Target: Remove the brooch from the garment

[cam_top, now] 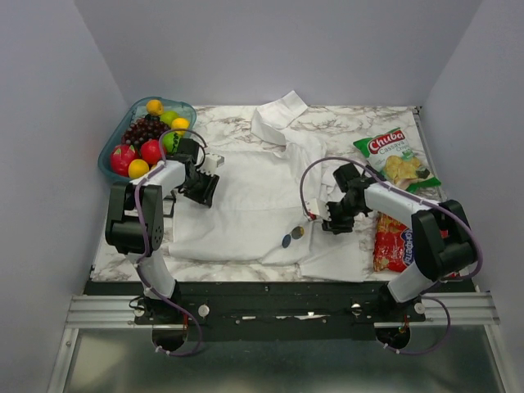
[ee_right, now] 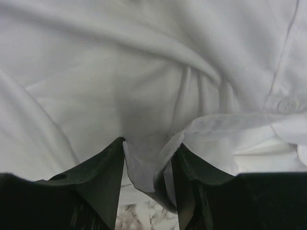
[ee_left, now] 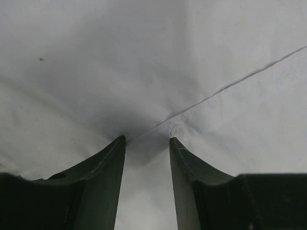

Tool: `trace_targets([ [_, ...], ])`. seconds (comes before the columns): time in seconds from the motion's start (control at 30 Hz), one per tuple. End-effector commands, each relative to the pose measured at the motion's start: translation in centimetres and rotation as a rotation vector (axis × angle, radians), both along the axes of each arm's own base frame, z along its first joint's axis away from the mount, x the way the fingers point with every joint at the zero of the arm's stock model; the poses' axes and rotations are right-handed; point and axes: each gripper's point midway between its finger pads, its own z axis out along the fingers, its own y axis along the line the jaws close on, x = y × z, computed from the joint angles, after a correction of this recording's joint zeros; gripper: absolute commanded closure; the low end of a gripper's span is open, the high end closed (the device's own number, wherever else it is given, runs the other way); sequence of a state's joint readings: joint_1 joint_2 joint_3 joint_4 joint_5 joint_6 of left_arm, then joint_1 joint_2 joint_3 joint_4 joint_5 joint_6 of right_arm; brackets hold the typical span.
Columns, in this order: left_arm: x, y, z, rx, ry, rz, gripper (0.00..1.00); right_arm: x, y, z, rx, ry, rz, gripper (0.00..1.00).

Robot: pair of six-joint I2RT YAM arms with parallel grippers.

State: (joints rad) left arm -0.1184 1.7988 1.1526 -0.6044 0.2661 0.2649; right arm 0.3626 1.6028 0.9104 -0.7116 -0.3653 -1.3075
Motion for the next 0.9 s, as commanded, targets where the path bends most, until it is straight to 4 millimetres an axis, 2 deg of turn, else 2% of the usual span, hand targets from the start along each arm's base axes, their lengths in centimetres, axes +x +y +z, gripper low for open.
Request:
trace_targets([
  [0.0, 0.1, 2.3, -1.5, 0.124, -0.005, 0.048, 0.49, -0.1, -6.8, -1.6, -0.246, -0.037, -0.093, 0.5],
  [0.13, 0.6, 2.7, -1.9, 0.147, -0.005, 0.054, 0.5, -0.4, -9.1, -1.2, -0.274, -0.045, -0.184, 0.5],
  [0.2, 0.6, 1.9, -1.6, 0.108, 0.003, 0.038, 0.51, -0.4, -9.1, -0.6, -0.25, -0.044, -0.217, 0.5],
  [0.23, 0.8, 1.1, -0.8, 0.067, -0.008, 0.016, 0.51, -1.2, -8.8, -0.2, -0.233, -0.005, -0.231, 0.5],
  [0.27, 0.9, 0.3, 0.3, 0.021, -0.017, -0.005, 0.51, -0.3, -7.9, 1.7, -0.18, -0.034, -0.235, 0.5],
  [0.3, 0.7, -1.9, 1.6, -0.099, -0.032, -0.055, 0.5, -0.8, -6.1, 2.9, -0.084, -0.007, -0.218, 0.49],
  [0.33, 0.9, -2.9, 3.9, -0.151, -0.089, -0.091, 0.49, -1.9, -5.3, 4.1, -0.042, 0.037, -0.2, 0.46],
  [0.4, 0.9, -5.2, 6.6, -0.256, -0.162, -0.168, 0.47, -1.5, -2.7, 7.6, 0.112, -0.005, -0.167, 0.42],
  [0.43, 0.9, -5.9, 8.5, -0.281, -0.217, -0.197, 0.46, -1.2, -1.9, 8.5, 0.158, -0.023, -0.161, 0.37],
  [0.5, 0.7, -7.5, 10.4, -0.322, -0.257, -0.239, 0.46, -0.6, -0.1, 9.8, 0.227, -0.068, -0.134, 0.35],
  [0.57, -0.6, -9.4, 11.8, -0.39, -0.24, -0.294, 0.46, 0.4, 1.3, 9.9, 0.254, -0.113, -0.103, 0.36],
  [0.67, -3.1, -10.5, 11.4, -0.439, -0.156, -0.356, 0.47, 1.3, 3.6, 8.5, 0.259, -0.168, -0.017, 0.39],
  [0.7, -4.7, -10.4, 10.7, -0.443, -0.087, -0.364, 0.48, 1.1, 4.7, 8.1, 0.264, -0.18, 0.028, 0.4],
  [0.73, -5.6, -10.2, 10.0, -0.433, -0.067, -0.401, 0.49, 1.4, 5.5, 7.4, 0.277, -0.202, 0.065, 0.41],
  [0.8, -8.4, -9.3, 7.9, -0.404, 0.024, -0.425, 0.52, 0.9, 7.0, 6.7, 0.283, -0.195, 0.14, 0.43],
  [0.83, -9.1, -8.7, 7.1, -0.37, 0.013, -0.481, 0.52, 0.7, 7.6, 6.4, 0.288, -0.196, 0.18, 0.43],
  [0.87, -10.4, -7.5, 5.3, -0.302, 0.045, -0.495, 0.53, 0.6, 7.9, 5.7, 0.282, -0.179, 0.202, 0.43],
])
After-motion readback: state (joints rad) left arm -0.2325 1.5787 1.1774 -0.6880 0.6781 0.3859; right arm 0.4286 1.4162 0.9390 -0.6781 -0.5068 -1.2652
